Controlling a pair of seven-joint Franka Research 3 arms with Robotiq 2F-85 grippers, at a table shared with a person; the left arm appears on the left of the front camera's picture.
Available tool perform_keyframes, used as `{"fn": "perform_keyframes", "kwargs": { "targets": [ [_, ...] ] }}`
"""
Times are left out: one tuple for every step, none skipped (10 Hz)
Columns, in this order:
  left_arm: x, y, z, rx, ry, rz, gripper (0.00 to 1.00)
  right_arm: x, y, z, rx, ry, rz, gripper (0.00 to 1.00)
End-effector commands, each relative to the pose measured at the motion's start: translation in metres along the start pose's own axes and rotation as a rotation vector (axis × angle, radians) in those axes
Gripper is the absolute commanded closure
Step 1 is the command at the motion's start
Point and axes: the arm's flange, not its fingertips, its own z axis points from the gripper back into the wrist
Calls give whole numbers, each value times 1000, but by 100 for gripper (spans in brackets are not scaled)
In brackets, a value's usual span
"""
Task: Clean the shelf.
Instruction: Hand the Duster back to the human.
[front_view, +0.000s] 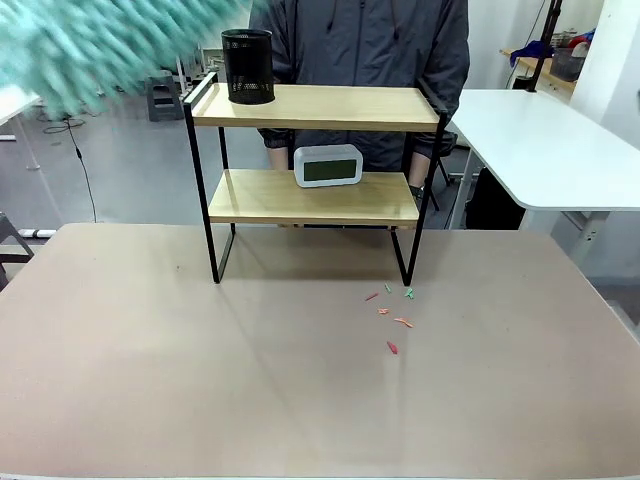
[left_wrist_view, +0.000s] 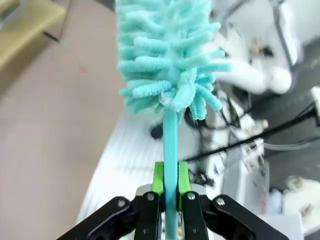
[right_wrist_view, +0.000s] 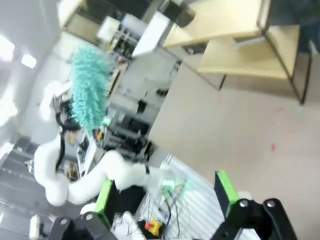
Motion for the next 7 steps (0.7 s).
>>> {"fn": "perform_keyframes", "kwargs": {
  "targets": [
    [37, 45, -32, -175, 429, -36, 88, -47, -30, 5, 3, 78, -12, 0],
    [41, 60, -58, -222, 529, -4, 88, -61, -56, 17, -119, 64, -60, 0],
    [15, 25, -38, -93, 144, 25, 88, -21, -12, -9, 19, 56, -18, 0],
    [15, 25, -38, -93, 144, 25, 88, -21, -12, -9, 19, 56, -18, 0],
    [15, 25, -38, -93, 144, 25, 88, -21, -12, -9, 19, 56, -18, 0],
    [30, 54, -64, -161, 266, 57, 88, -41, -29, -6, -17, 73, -46, 0],
    [44, 57, -87, -117, 397, 50, 88, -14, -28, -36, 46, 146, -6, 0]
  ]
}}
